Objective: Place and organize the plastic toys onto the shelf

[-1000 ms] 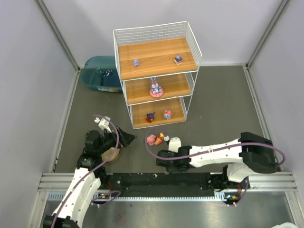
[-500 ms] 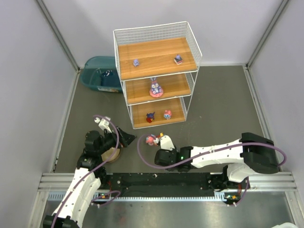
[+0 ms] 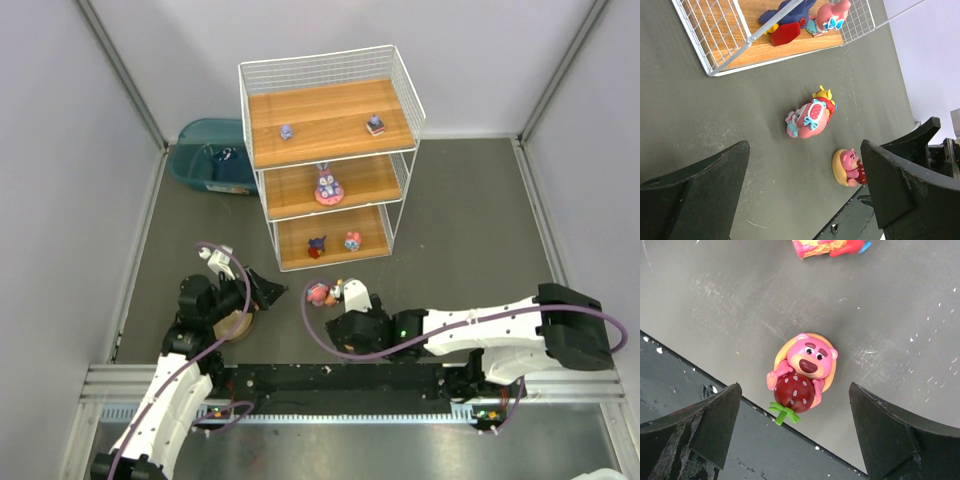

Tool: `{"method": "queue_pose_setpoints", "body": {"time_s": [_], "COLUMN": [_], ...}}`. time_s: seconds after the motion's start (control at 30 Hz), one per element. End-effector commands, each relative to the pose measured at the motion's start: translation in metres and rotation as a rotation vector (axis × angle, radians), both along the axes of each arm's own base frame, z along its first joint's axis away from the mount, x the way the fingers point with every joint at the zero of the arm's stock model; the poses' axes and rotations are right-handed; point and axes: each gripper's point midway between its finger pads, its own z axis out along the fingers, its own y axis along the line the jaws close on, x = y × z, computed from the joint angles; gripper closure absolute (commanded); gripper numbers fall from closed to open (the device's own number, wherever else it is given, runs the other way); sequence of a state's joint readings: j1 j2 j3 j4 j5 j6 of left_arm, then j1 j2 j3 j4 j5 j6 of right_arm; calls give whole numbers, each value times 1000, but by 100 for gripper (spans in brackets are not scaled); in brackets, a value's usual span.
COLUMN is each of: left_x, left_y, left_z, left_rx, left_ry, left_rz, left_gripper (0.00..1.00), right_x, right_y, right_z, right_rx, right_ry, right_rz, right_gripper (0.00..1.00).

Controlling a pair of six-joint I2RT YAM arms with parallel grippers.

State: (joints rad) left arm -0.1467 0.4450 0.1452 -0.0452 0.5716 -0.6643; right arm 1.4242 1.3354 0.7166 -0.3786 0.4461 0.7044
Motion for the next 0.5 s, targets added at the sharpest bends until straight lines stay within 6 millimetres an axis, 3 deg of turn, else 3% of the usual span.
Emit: {"method": "queue_pose_setpoints", "body": {"time_s": [0.0,0.27,0.47], "left_x": [-7,-7,-7], "left_y": [0,0,0], "left_z": [-17,-18,-17], "left_rx": [4,8,9], "left_ry": [62,64,62], "left_rz": [-4,-7,-9], "left_gripper": [1,1,1], "right_x": [11,10,9], "right_y": [14,9,3], "right_z": [15,1,-11], "right_rx": [103,88,43], "right_ry": [-21,-109,-140], "right_rz": [-175,-441,-496], "right_gripper": [11,12,19]}}
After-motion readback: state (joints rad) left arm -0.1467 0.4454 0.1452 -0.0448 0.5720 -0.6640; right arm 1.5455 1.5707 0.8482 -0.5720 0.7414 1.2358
